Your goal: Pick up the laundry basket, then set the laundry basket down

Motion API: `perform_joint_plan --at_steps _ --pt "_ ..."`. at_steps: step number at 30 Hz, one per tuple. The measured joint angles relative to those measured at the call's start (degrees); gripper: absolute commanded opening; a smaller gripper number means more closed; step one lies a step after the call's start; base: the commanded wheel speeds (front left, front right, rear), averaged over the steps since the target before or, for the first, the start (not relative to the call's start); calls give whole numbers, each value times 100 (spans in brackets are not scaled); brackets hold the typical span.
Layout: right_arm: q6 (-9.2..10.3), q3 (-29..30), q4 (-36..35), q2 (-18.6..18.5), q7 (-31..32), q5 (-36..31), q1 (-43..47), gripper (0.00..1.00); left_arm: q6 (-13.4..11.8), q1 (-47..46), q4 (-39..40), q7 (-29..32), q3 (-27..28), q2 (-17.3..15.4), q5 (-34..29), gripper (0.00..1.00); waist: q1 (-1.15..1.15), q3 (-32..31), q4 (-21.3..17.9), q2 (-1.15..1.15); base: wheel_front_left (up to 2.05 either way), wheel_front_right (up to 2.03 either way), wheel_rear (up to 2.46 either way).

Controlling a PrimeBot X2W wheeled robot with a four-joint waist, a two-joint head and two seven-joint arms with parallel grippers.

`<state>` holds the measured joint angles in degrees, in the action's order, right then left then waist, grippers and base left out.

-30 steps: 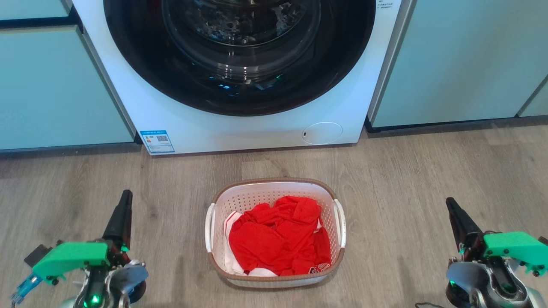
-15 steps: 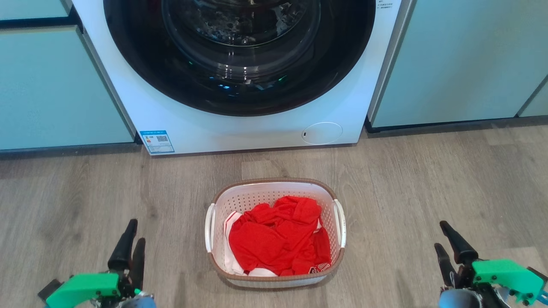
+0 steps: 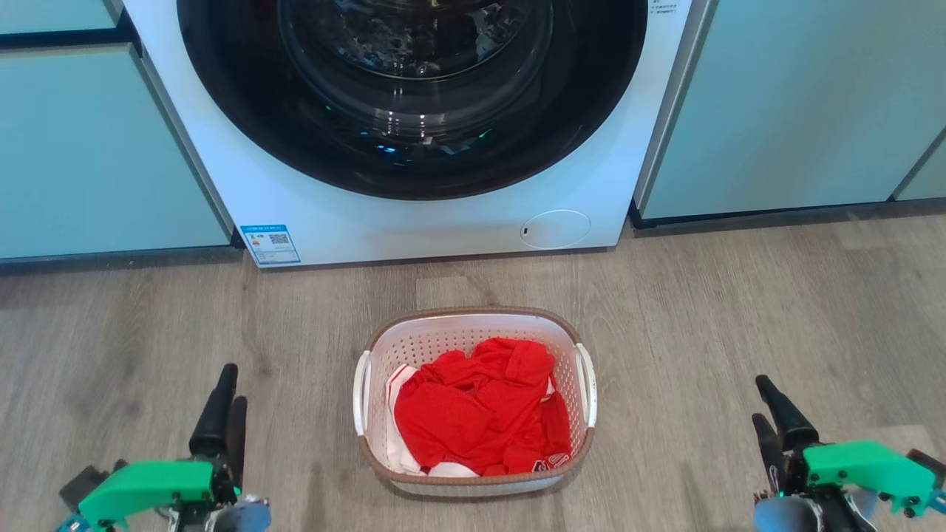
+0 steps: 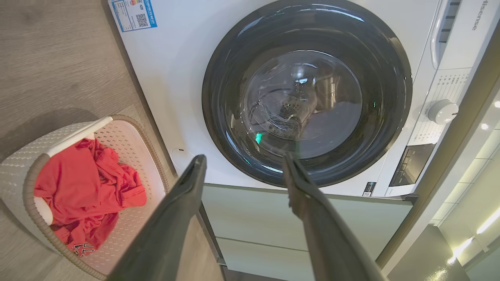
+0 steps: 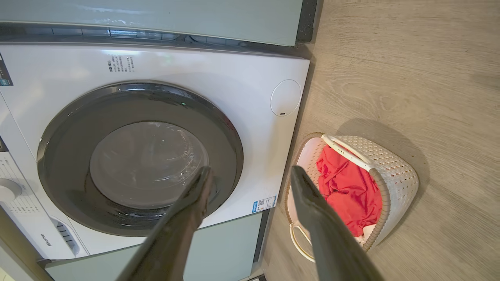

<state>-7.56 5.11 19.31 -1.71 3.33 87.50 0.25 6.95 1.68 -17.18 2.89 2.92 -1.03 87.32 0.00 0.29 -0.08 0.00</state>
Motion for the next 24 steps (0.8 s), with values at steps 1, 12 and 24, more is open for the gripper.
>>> perform_joint_plan --at_steps 1,12,24 --pt "0 -7 -19 0 -30 -79 0 100 -1 0 25 -5 -4 0 -59 100 0 2 0 0 0 0 0" --pt "0 -115 -279 -1 -226 -957 -9 100 -201 -5 386 -176 -63 -4 -957 100 0 24 -2 0 0 0 0" --pt "0 -277 -554 -2 -403 -2011 -41 100 -401 -7 704 -379 -321 -18 -2227 100 0 36 -11 0 0 0 0"
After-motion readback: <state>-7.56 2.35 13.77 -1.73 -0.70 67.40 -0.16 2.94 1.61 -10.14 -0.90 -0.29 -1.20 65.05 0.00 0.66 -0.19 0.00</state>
